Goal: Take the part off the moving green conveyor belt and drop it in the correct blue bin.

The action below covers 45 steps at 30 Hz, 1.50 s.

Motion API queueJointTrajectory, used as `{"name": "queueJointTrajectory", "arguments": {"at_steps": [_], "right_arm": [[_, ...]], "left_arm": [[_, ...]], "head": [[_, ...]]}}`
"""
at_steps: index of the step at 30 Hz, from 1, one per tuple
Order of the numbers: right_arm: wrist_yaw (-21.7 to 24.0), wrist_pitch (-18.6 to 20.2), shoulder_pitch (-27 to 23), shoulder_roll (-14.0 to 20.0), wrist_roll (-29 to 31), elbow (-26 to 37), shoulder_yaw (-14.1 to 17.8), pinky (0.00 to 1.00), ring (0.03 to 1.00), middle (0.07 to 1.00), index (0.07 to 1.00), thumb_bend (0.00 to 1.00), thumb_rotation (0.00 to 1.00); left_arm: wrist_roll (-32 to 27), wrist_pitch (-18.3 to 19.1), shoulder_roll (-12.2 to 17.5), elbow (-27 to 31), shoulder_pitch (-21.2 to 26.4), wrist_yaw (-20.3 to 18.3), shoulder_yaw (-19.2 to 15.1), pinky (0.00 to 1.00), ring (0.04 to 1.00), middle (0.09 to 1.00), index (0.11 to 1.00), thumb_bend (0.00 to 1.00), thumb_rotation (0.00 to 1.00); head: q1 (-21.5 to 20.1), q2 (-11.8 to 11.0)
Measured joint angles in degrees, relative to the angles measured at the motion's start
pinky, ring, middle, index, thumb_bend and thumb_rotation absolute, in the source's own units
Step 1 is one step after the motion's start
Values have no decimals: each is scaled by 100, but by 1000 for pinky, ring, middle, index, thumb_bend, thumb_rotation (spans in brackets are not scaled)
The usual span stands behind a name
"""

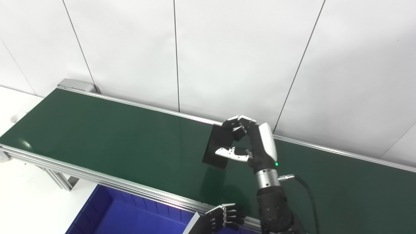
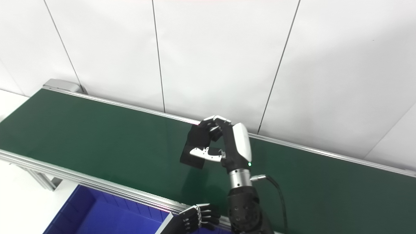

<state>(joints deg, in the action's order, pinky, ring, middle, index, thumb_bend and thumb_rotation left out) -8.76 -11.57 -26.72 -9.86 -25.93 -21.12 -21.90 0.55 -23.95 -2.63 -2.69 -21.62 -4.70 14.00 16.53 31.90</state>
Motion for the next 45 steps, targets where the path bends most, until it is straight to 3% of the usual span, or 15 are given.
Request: {"name": "queueJointTrajectory", "arguments": {"at_steps": [5,16,20,27,32,35,45], "right_arm": [[300,132,227,35,298,605,199,345,410,488,520,518,0],[680,670,498,154,486,1886,524,452,470,495,478,520,0],[824,877,644,272,570,2386,646,462,470,496,475,520,0],[982,1270,862,397,648,3190,787,350,425,499,503,519,0],[1082,1520,986,448,722,3571,852,364,429,500,501,519,0],[1086,1546,1085,453,750,3752,902,289,392,510,511,516,0],[1102,1622,1439,582,634,4381,996,390,432,493,505,519,0]], "left_arm": [[-6,0,0,-1,4,-6,-4,654,712,741,767,880,615],[-10,-3,6,-4,17,-18,-20,661,713,743,773,872,615],[-12,-3,27,-3,13,-36,-27,669,719,747,778,849,622],[-132,-2,118,139,-20,-82,-51,689,732,758,795,838,649],[-207,-1,206,199,-50,-98,-69,699,746,774,811,834,678],[-269,-1,243,215,-69,-125,-77,710,755,781,816,836,687],[-509,31,392,414,-152,-256,-261,724,757,782,819,823,685]], "head": [[-79,9],[-308,70],[-466,149],[-809,352],[-1029,466],[-1213,545],[-1705,888]]}}
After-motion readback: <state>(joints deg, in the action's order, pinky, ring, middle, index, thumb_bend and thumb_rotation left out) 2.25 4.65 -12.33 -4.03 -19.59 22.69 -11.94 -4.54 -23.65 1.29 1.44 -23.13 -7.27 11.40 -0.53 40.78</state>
